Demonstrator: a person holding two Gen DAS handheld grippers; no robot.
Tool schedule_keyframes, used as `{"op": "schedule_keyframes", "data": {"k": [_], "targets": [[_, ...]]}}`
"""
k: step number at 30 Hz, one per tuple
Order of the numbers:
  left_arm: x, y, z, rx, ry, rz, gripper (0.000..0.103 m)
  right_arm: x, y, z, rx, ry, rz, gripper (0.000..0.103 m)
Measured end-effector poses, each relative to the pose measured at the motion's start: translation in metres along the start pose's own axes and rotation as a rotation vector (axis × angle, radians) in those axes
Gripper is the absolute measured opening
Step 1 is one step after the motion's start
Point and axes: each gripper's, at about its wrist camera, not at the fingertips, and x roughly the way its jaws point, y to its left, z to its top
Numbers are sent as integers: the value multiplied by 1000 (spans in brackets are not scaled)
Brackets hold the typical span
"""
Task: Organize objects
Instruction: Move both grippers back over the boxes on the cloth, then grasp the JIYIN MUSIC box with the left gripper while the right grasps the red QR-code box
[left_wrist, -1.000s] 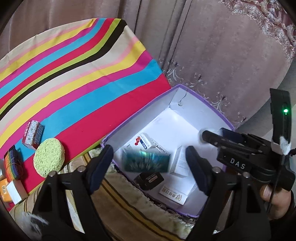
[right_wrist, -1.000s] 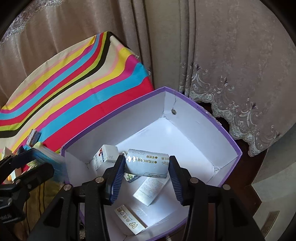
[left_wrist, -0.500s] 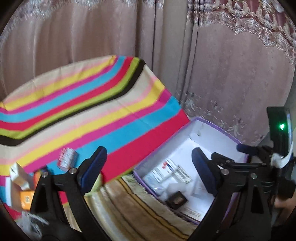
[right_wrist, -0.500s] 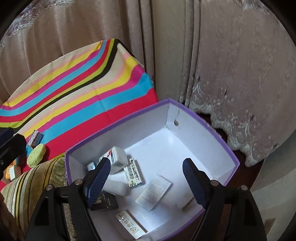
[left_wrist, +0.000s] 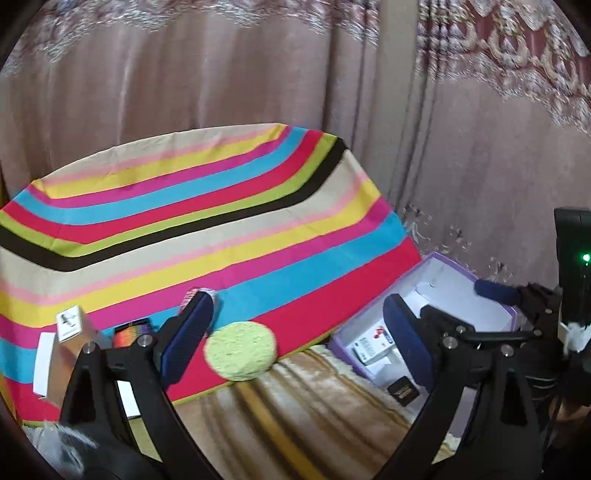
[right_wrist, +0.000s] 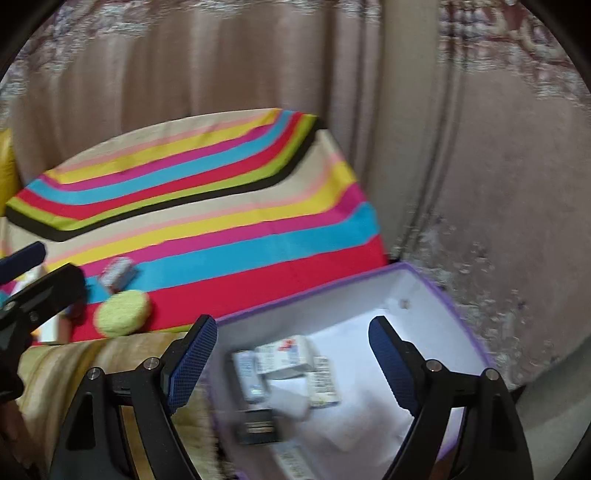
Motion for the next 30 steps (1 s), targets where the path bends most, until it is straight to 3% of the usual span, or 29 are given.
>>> {"op": "schedule_keyframes", "data": {"k": [3,8,14,19,23,30], "targets": [[-5,21,-4,-65,-3,9,95,9,17,4,7,51,128,85],[-9,62,-10,-197,-5,49,95,25,47,5,8,136,215,85],[-17,104,-18,-291,-32,137,93,35,74,10,-43,149,243,85],[-15,138,-24,-356,-29,218,82,47,91,16,-44,168,264,86],[-14,159,-26,-367,-27,295,80,58,107,23,-43,166,281,86],[-5,189,-30,-413,1,348,73,79,138,34,-76,173,307,86]]}}
